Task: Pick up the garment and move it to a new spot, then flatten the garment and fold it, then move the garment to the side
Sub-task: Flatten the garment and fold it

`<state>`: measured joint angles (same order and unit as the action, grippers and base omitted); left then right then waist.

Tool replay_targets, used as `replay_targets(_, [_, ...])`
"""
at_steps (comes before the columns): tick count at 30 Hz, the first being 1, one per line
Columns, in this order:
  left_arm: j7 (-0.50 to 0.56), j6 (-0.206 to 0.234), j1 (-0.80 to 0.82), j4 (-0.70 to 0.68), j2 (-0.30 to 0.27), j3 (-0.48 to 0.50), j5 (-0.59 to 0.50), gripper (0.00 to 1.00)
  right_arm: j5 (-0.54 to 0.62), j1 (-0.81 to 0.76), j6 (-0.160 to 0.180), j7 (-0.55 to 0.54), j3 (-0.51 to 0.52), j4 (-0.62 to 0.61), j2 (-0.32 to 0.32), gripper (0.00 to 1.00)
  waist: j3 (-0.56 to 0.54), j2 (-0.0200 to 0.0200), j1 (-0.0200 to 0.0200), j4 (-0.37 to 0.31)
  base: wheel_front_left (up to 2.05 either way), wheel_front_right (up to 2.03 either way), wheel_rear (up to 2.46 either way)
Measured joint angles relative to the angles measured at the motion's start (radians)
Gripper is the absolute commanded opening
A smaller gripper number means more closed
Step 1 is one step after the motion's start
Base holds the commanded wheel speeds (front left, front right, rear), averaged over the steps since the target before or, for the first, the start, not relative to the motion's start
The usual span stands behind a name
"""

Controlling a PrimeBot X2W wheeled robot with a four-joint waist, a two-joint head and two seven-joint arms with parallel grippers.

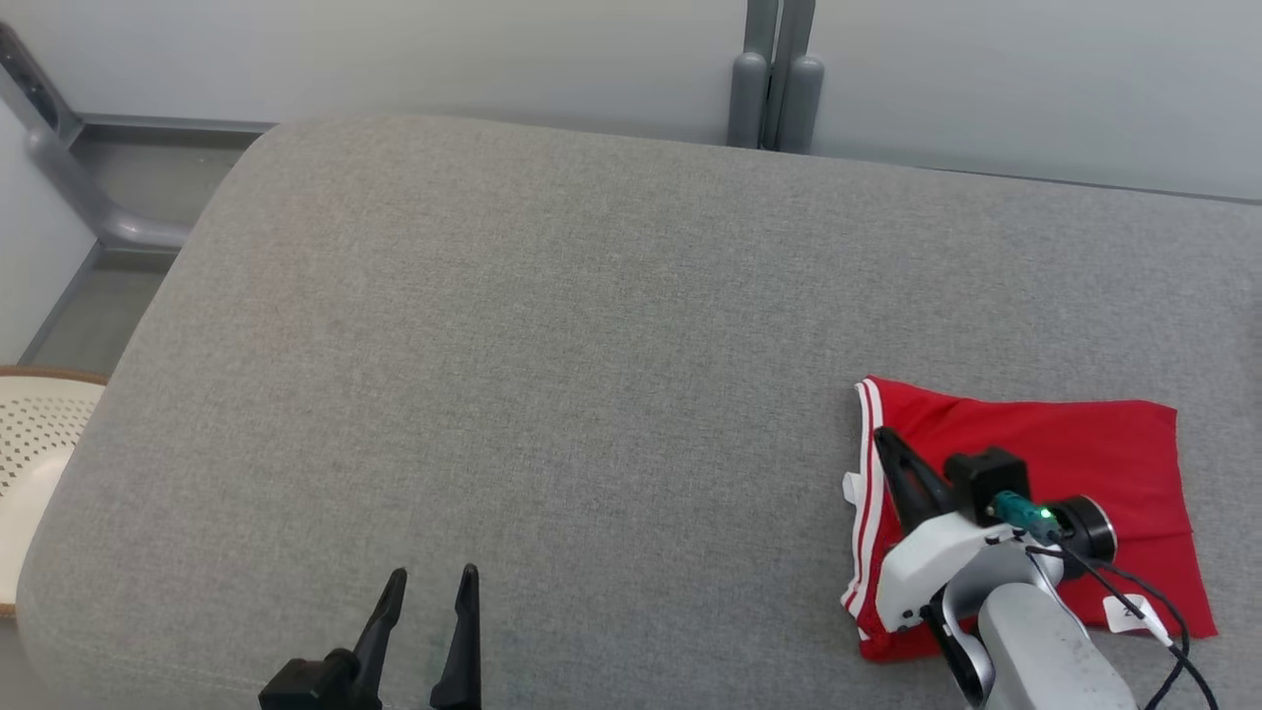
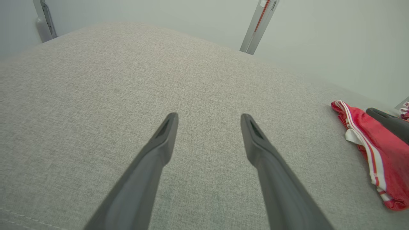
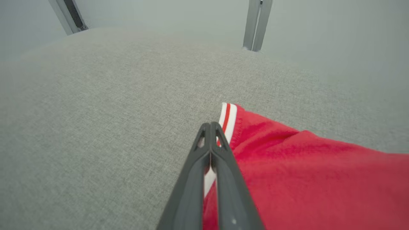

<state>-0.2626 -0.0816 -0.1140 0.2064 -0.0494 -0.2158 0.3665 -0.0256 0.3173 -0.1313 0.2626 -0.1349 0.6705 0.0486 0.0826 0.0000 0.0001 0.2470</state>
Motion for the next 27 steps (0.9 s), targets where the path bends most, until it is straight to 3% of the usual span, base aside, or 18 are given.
replay_targets(4, [0.000, 0.000, -0.021, -0.007, 0.000, 0.032, -0.017, 1.00, -0.007, -0.071, 0.000, 0.000, 0.079, -0.148, -0.001, 0.00, -0.027, 0.0000, 0.0000, -0.021, 0.00, 0.00, 0.00])
replay_targets(5, [0.000, -0.001, -0.025, -0.008, 0.000, 0.038, -0.020, 1.00, -0.002, -0.091, 0.000, 0.000, 0.101, -0.181, 0.000, 0.06, -0.034, 0.0000, 0.0000, -0.025, 0.00, 0.00, 0.00])
replay_targets(6, [0.000, -0.001, -0.030, -0.012, 0.000, 0.049, -0.029, 1.00, 0.008, -0.119, 0.000, 0.000, 0.133, -0.229, 0.000, 0.29, -0.042, 0.0000, 0.0000, -0.032, 0.00, 0.00, 0.00])
replay_targets(8, [0.000, -0.002, -0.037, -0.020, 0.000, 0.064, -0.043, 1.00, 0.034, -0.171, 0.000, 0.000, 0.176, -0.311, 0.002, 0.52, -0.056, 0.0000, 0.0000, -0.045, 0.00, 0.00, 0.00])
replay_targets(10, [0.000, -0.006, -0.041, -0.027, 0.000, 0.083, -0.049, 1.00, 0.038, -0.223, 0.000, 0.000, 0.201, -0.402, 0.015, 1.00, -0.067, 0.0000, -0.0001, -0.063, 0.00, 0.00, 0.00])
replay_targets(19, [0.000, -0.031, -0.035, -0.021, 0.000, 0.108, -0.076, 1.00, -0.036, -0.400, 0.000, 0.000, 0.304, -0.481, 0.125, 1.00, -0.107, 0.0000, -0.0001, -0.109, 0.00, 0.00, 0.00])
replay_targets(27, [0.000, -0.038, -0.031, -0.016, 0.000, 0.117, -0.073, 1.00, -0.066, -0.436, 0.000, 0.000, 0.330, -0.445, 0.119, 1.00, -0.117, 0.0000, -0.0001, -0.140, 0.00, 0.00, 0.00])
